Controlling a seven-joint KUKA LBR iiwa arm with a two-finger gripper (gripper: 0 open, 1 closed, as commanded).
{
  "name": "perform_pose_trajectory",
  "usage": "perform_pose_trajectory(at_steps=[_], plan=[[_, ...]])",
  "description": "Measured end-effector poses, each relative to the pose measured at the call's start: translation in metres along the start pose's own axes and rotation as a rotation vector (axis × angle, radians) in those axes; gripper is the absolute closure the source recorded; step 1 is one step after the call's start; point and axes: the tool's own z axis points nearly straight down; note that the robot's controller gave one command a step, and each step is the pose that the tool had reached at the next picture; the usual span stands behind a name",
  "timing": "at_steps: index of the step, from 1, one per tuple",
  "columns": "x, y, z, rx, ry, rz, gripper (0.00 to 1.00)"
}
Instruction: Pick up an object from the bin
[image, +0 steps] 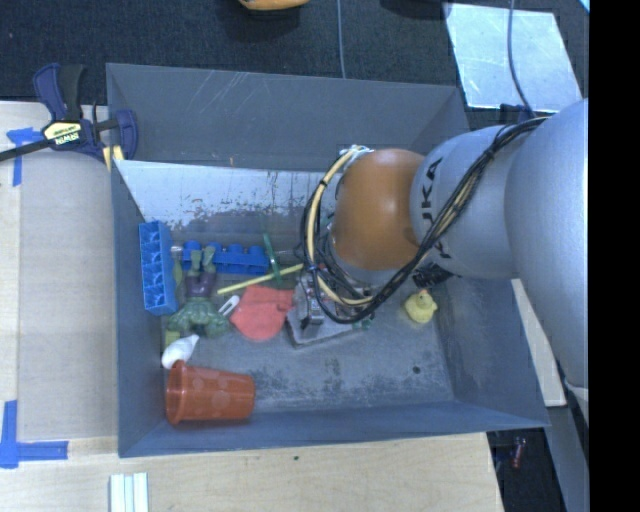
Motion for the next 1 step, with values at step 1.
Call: perform_pose_trajectory(at_steps=[1], plan=[[-0.0172, 0.0105, -0.0096, 0.002, 0.001, -0.189, 1.0]])
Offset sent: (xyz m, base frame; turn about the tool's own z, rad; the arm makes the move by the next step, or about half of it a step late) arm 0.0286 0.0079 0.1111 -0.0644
